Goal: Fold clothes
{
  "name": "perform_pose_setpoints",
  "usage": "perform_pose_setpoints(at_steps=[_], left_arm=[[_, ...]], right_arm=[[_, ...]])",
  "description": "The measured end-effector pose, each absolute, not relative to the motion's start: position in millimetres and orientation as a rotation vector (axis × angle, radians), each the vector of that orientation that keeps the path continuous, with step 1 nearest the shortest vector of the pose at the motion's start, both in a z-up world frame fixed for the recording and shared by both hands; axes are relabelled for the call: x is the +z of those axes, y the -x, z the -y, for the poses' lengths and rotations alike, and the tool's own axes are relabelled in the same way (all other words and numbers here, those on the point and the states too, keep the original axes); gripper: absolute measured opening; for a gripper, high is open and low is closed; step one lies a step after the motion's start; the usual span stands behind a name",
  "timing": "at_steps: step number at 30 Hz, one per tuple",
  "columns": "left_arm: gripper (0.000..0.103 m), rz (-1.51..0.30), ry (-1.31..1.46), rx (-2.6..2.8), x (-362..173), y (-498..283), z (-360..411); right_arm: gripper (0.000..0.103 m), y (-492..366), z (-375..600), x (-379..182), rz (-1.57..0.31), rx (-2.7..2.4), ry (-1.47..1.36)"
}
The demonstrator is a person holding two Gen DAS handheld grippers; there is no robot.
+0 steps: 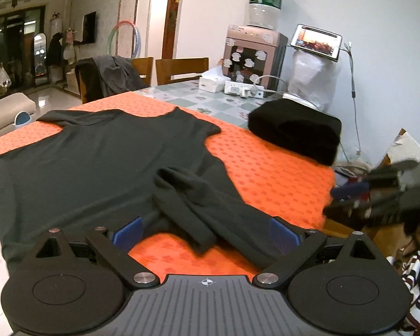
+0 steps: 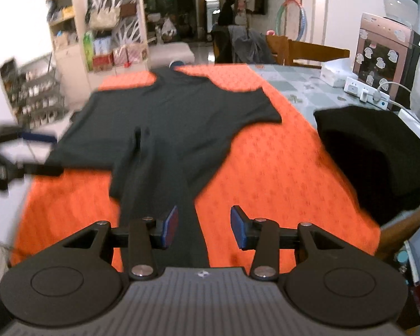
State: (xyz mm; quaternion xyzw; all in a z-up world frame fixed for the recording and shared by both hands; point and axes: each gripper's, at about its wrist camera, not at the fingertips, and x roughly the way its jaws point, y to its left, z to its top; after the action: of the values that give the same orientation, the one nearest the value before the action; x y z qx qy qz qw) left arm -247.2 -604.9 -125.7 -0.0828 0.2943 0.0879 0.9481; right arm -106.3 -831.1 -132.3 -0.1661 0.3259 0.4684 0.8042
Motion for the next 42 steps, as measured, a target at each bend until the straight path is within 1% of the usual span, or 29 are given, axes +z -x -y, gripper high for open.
perform_pose_setpoints(at_steps=[8, 20, 22, 24, 26, 27, 30, 38, 42], left_arm=[[0.097, -0.650, 0.153, 0.139, -143.2, 241.4, 648.2], [0.097, -0.691, 0.114, 0.100, -161.0, 230.8, 680.3], [0.096, -0.697, 0.094, 0.097, -163.1, 229.3, 687.3], [0.089, -0.712, 0.063, 0.103, -166.6, 227.8, 696.5], [0.087, -0.718, 0.045, 0.120, -169.0, 226.8, 704.0], [0.083, -0.716, 0.044, 0.132, -169.3, 226.5, 706.9], [0.080, -0.707, 0.042, 0.168, -170.2, 225.7, 715.8], [0.080, -0.683, 0.048, 0.274, -177.4, 215.3, 736.1], [0.080, -0.665, 0.023, 0.397, -184.7, 208.6, 737.4]], right_arm=[[0.047, 117.0, 861.4, -185.5, -0.722, 0.991, 0.428], [0.047, 116.1, 835.4, -195.4, -0.646, 1.052, 0.499], [0.042, 116.1, 830.5, -196.3, -0.631, 1.066, 0.511], [0.004, 116.6, 826.7, -193.6, -0.629, 1.075, 0.510], [0.004, 118.1, 824.4, -185.6, -0.646, 1.079, 0.488], [0.004, 118.8, 823.3, -181.6, -0.655, 1.081, 0.477], [0.004, 120.9, 820.0, -169.7, -0.681, 1.086, 0.443], [0.004, 126.7, 814.0, -143.6, -0.743, 1.096, 0.351], [0.004, 131.5, 815.4, -139.3, -0.729, 1.076, 0.358]])
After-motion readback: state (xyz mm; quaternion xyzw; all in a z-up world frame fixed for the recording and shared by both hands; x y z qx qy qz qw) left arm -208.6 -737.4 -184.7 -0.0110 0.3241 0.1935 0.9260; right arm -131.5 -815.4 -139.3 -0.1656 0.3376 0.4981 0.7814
